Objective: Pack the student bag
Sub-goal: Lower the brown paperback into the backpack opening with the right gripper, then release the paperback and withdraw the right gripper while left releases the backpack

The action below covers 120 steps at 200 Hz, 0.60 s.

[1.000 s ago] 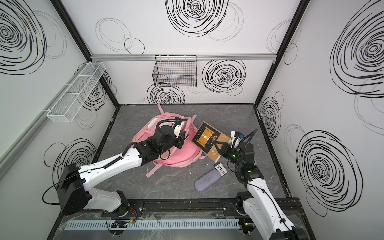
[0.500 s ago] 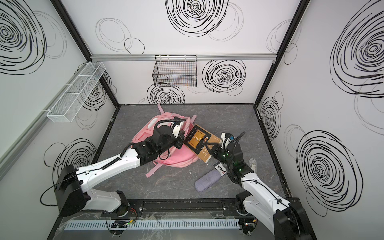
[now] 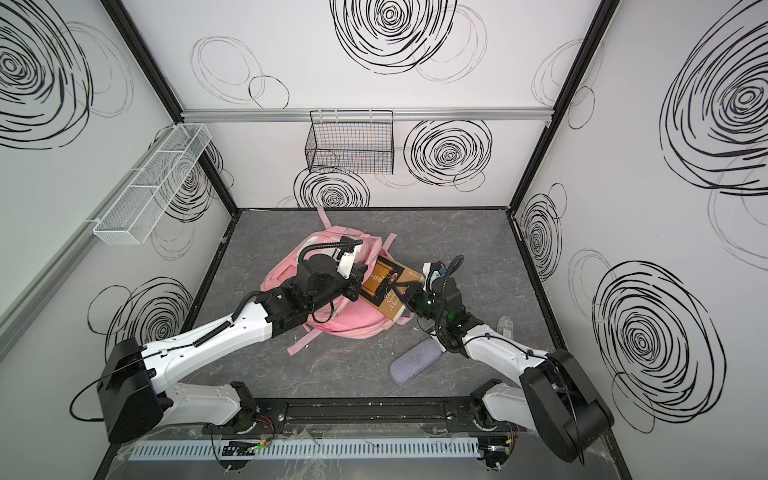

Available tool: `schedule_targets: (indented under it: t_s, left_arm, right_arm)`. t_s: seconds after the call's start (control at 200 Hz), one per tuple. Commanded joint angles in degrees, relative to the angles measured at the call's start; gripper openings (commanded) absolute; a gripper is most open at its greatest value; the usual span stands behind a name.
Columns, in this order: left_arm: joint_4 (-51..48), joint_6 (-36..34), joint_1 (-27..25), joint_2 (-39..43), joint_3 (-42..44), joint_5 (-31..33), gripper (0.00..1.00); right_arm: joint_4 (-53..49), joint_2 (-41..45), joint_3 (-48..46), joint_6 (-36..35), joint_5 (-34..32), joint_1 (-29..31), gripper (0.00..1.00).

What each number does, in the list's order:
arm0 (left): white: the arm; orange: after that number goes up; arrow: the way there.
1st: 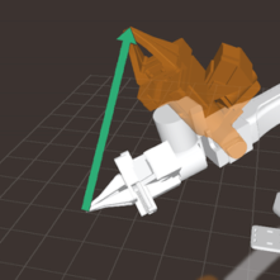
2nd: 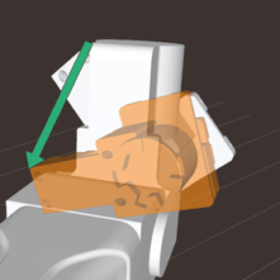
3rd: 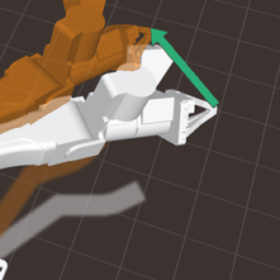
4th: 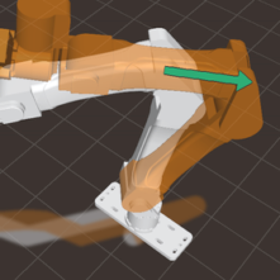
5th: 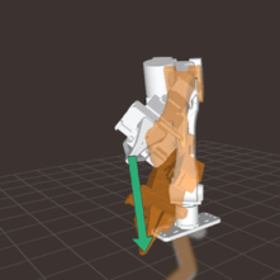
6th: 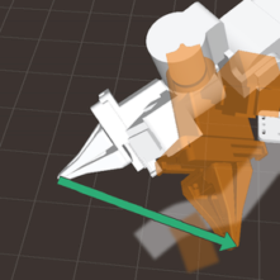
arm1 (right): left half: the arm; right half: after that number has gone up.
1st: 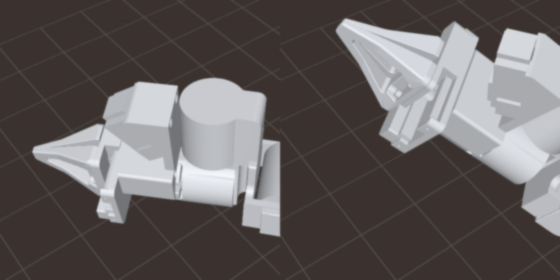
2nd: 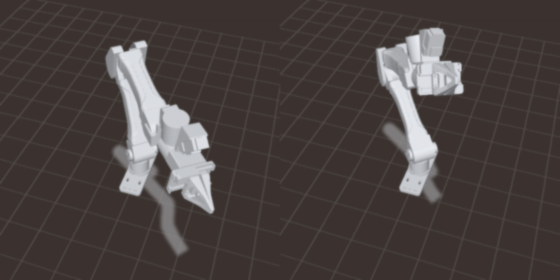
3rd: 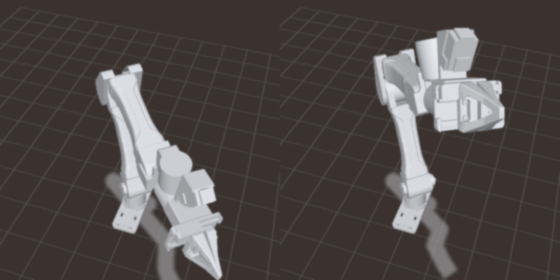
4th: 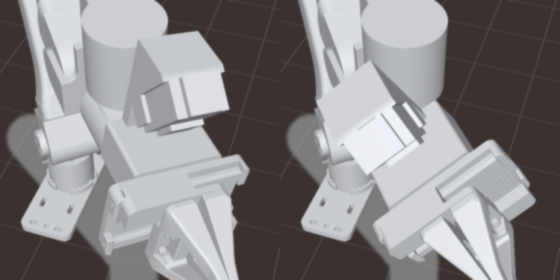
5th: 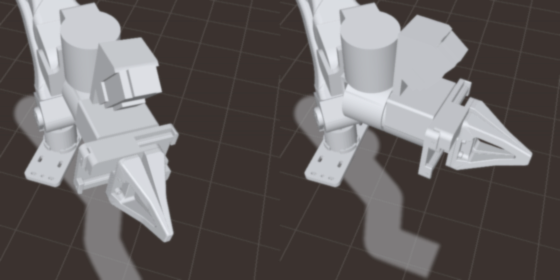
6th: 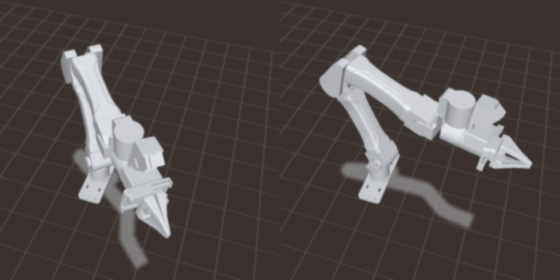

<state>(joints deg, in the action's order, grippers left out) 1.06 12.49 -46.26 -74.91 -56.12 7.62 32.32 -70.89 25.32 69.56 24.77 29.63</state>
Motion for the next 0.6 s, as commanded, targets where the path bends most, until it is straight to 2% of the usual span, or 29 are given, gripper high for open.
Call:
schedule_targets:
  t_s: [0.0,0.28,0.595]
  left_arm:
    - [7.8,1.6,0.2,2.8,-0.2,-2.2,0.0]
    - [8.3,1.9,-0.7,5.4,1.1,-0.5,0.0]
    - [8.0,2.1,-0.7,5.9,0.8,-1.5,0.0]
  right_arm:
    - [8.4,-1.4,3.6,2.1,-1.7,1.5,0.0]
    - [10.4,-6.1,4.8,4.3,-3.1,3.0,0.0]
    - [14.5,-17.3,11.2,6.3,-1.3,3.8,0.0]
